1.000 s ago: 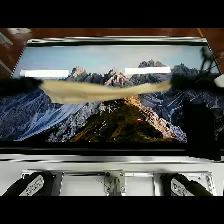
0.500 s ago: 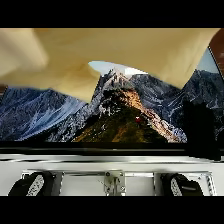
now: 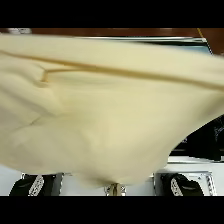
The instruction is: Fold the shirts.
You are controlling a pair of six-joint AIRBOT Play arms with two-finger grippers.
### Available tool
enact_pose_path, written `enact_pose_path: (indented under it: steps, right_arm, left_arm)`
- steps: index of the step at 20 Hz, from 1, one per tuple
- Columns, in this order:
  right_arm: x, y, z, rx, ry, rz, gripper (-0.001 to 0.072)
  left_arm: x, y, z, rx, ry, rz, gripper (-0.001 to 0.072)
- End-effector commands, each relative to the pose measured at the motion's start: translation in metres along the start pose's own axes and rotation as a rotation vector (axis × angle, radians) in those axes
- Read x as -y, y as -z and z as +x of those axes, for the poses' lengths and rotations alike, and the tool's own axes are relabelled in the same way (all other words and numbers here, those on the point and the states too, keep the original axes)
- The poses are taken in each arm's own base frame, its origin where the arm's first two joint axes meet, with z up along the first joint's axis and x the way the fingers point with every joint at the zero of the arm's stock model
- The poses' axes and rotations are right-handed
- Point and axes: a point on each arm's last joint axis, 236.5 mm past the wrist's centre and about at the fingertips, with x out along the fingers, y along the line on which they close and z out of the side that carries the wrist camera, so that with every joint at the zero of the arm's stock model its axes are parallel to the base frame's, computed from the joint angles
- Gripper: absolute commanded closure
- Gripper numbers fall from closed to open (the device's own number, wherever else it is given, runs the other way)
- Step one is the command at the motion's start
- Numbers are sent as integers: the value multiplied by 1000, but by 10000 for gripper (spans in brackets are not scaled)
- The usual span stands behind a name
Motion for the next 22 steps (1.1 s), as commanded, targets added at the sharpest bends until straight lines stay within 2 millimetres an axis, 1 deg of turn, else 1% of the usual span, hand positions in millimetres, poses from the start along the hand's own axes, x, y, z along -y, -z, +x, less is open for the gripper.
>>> enact_pose_path:
  steps: [1, 2, 4, 6, 7, 8, 9, 11, 12, 14, 17, 19, 20, 21, 22]
  right_arm:
    - [-15, 83, 83, -470, -104, -14, 645]
    - [-15, 94, 115, -525, -119, -7, 645]
    - [-12, 110, 188, -564, -118, 24, 646]
    - [-14, 118, 252, -563, -138, 65, 645]
    - [-21, 119, 285, -546, -168, 97, 645]
    - [-30, 119, 313, -517, -207, 130, 646]
    - [-40, 116, 339, -475, -251, 165, 645]
    - [-53, 106, 381, -370, -276, 170, 645]
    - [-58, 100, 397, -317, -273, 136, 645]
    - [-70, 86, 423, -197, -264, 62, 645]
    - [-79, 63, 453, -28, -222, 47, 645]
    - [-75, 58, 473, 45, -186, 57, 645]
    - [-74, 66, 481, 34, -180, 68, 645]
    - [-72, 79, 488, 2, -178, 77, 645]
    - [-72, 97, 493, -56, -185, 85, 645]
  left_arm:
    - [-31, 84, 67, -269, 17, -64, 669]
    - [-40, 114, 91, -356, 29, -108, 668]
    - [-50, 172, 135, -521, 79, -211, 668]
    - [-53, 231, 180, -668, 141, -325, 668]
    - [-52, 253, 202, -706, 171, -342, 668]
    - [-50, 272, 227, -726, 206, -341, 668]
    - [-44, 285, 250, -723, 238, -338, 668]
    - [-35, 303, 296, -678, 265, -344, 668]
    - [-34, 312, 318, -655, 247, -346, 668]
    - [-35, 327, 351, -609, 204, -348, 668]
    - [-39, 346, 386, -555, 144, -347, 667]
    - [-45, 356, 404, -521, 103, -346, 668]
    - [-50, 361, 410, -510, 85, -348, 667]
    - [-52, 368, 414, -513, 75, -351, 667]
    - [-53, 379, 416, -532, 72, -356, 667]
